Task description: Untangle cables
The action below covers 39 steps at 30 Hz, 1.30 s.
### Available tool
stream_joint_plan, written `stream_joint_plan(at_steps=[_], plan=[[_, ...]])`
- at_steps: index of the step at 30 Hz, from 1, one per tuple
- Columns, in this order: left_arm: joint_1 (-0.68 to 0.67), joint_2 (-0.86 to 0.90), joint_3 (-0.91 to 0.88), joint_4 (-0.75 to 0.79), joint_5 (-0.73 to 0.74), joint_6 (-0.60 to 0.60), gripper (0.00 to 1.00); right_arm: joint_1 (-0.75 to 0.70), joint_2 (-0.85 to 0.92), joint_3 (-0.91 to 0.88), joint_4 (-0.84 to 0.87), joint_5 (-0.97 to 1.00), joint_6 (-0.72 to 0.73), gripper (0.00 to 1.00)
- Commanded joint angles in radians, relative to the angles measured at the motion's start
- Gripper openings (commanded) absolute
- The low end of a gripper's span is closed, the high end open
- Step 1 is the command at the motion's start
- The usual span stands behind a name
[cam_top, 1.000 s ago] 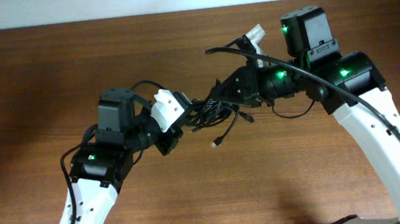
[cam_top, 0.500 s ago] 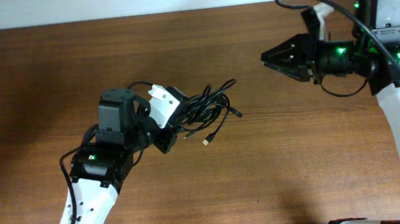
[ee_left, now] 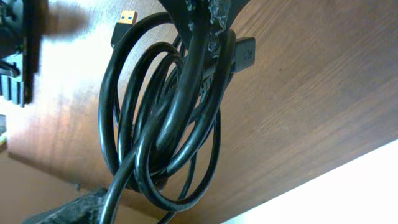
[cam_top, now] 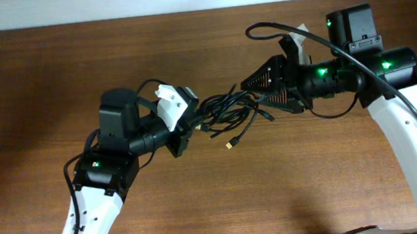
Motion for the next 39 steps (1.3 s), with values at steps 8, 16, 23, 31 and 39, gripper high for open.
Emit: stream_joint_plan(at_steps=[8, 16, 23, 31, 39], plan=[[-0.108, -0.009, 0.017, 0.082, 0.055, 0.002, 0.00, 0.004, -0.004, 0.003, 0.035, -0.026, -0.004, 0.66], [-0.114, 0.004, 0.017, 0.097, 0.056, 0.001, 0.00, 0.005, -0.003, 0.003, 0.067, -0.067, -0.003, 0.63], [-0.185, 0.009, 0.017, 0.186, 0.037, 0.001, 0.00, 0.005, -0.003, 0.003, 0.067, -0.051, -0.003, 0.55], [-0.196, 0.029, 0.017, 0.201, -0.051, -0.010, 0.00, 0.005, -0.003, 0.003, 0.068, -0.048, 0.015, 0.04], [-0.196, 0.081, 0.017, 0.208, -0.267, -0.034, 0.00, 0.004, -0.003, 0.003, 0.064, -0.299, 0.014, 0.04]])
